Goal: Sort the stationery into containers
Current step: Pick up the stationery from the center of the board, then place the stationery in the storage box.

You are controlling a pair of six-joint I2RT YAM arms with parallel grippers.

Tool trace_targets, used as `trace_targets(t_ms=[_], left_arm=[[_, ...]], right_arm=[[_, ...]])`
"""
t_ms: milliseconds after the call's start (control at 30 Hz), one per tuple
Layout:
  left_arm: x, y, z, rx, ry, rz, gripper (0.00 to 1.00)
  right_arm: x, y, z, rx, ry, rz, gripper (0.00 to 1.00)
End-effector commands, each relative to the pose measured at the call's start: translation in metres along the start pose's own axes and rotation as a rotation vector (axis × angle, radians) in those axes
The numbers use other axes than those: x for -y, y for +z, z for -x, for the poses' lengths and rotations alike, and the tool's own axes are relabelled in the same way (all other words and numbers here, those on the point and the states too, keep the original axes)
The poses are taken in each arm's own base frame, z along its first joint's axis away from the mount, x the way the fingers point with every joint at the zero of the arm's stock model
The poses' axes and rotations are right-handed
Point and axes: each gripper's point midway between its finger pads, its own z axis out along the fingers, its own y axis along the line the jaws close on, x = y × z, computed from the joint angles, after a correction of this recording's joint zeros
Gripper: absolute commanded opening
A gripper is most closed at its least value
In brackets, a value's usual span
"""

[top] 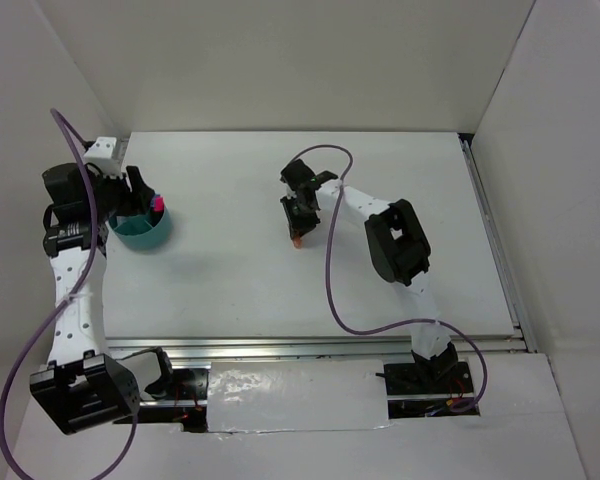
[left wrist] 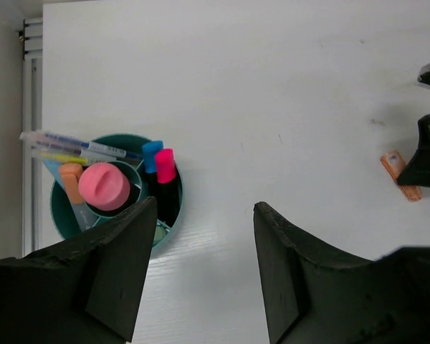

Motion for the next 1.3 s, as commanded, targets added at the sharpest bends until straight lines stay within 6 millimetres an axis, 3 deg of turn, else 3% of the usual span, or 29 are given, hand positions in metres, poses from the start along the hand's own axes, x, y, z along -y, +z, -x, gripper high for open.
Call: trace_targets(t_ms=[0,67,100,133,200,233,300,333,400,433,767,800,1067,1267], left_arm=[[0.020,-0.002,0.016,0.070,0.100,-0.088,0.68],[0.040,-0.003,0.018,0.093,0.167,-0.211,0.67],[0.051,-0.003,0.020,0.103,0.207,-0.273,0.67],[0.073,-0.006,0.014,0.097,0.238,-0.384,0.67],[0.096,-0.007,0.011,0.112,0.403,-0.475,0.68],[0.119,-0.007,0.002,0.121,0.534,-0.555,0.68],[0.138,-0.005,-0.012,0.119,0.665,-0.585,0.68],[0.164,-0.006,-0.018,0.139,0.734,-0.644,0.68],[0.175,-0.002,-0.027,0.177,0.864,-0.655,0.67],[0.190,-0.004,-0.031,0.195,0.901,-0.693,0.66],[0.245,-0.002,-0.075,0.309,1.115,-0.849,0.66],[0.249,0.001,-0.065,0.372,1.154,-0.808,0.66],[0.276,0.002,-0.085,0.575,1.367,-0.778,0.67],[0.289,0.004,-0.077,0.739,1.477,-0.681,0.69]], right_arm=[[0.007,0.009,-0.007,-0.028,-0.002,-0.051,0.17],[0.009,-0.003,-0.001,-0.013,0.006,-0.022,0.02],[0.002,-0.009,-0.002,-0.018,0.002,0.047,0.00],[0.005,-0.017,0.003,-0.005,0.012,0.091,0.00],[-0.017,-0.056,0.015,0.044,-0.018,0.285,0.00],[-0.016,-0.069,0.021,0.066,-0.012,0.328,0.00],[-0.036,-0.108,0.027,0.102,-0.049,0.471,0.00],[-0.041,-0.121,0.028,0.110,-0.055,0.515,0.00],[-0.051,-0.146,0.031,0.122,-0.061,0.586,0.00],[-0.060,-0.157,0.030,0.111,-0.061,0.651,0.00],[-0.075,-0.181,0.023,0.055,0.062,0.815,0.00],[-0.078,-0.183,0.021,0.045,0.068,0.835,0.00],[-0.094,-0.202,0.010,-0.018,0.083,0.991,0.00],[-0.096,-0.204,-0.002,-0.063,0.099,1.036,0.00]])
